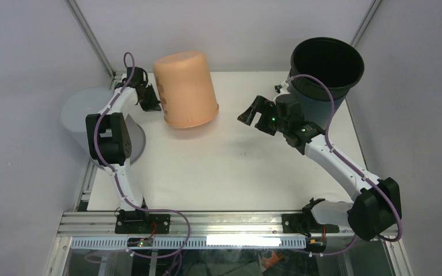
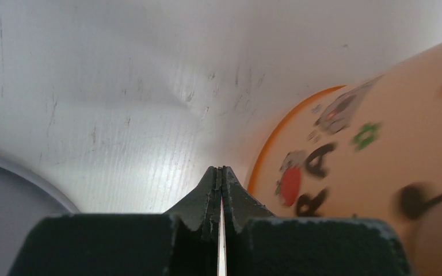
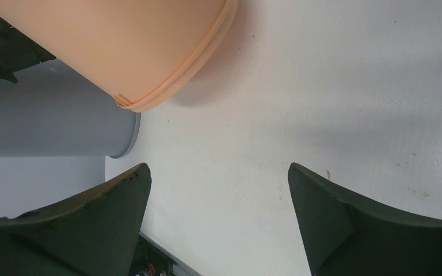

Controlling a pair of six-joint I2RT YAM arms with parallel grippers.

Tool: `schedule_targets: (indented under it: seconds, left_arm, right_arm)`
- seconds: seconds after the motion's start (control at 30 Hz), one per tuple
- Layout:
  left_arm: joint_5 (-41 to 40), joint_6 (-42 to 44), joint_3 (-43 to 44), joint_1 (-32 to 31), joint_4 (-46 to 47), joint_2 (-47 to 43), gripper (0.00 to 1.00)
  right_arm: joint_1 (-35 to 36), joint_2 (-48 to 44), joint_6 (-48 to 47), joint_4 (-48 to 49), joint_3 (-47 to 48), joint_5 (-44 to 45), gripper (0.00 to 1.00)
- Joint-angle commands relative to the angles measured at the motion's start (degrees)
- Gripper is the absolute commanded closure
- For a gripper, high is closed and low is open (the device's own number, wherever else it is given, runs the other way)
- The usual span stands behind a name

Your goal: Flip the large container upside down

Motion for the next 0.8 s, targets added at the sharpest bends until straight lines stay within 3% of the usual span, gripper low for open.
schedule_targets:
  seconds: [0.0, 0.57, 0.67, 0.77]
  left_arm:
    - [2.7, 1.7, 0.8, -0.8, 2.4, -2.5, 1.00]
    - [-0.1, 0.7, 0.2, -3.7, 2.7, -7.2, 1.00]
    - [0.0, 0.5, 2.4, -3.7, 1.8, -10.4, 0.91]
    - [0.5, 0.5, 5.5, -3.9, 1.4, -14.3, 0.74]
  right_arm:
    - [-0.2, -1.6, -0.9, 1.4, 1.9, 1.1, 0.07]
    - [-0.3, -2.1, -1.1, 1.7, 0.5, 0.5, 0.07]
    - [-0.2, -1.6, -1.3, 1.9, 0.4, 0.3, 0.07]
    - [-0.2, -0.8, -1.7, 1.9, 0.3, -0.1, 0.07]
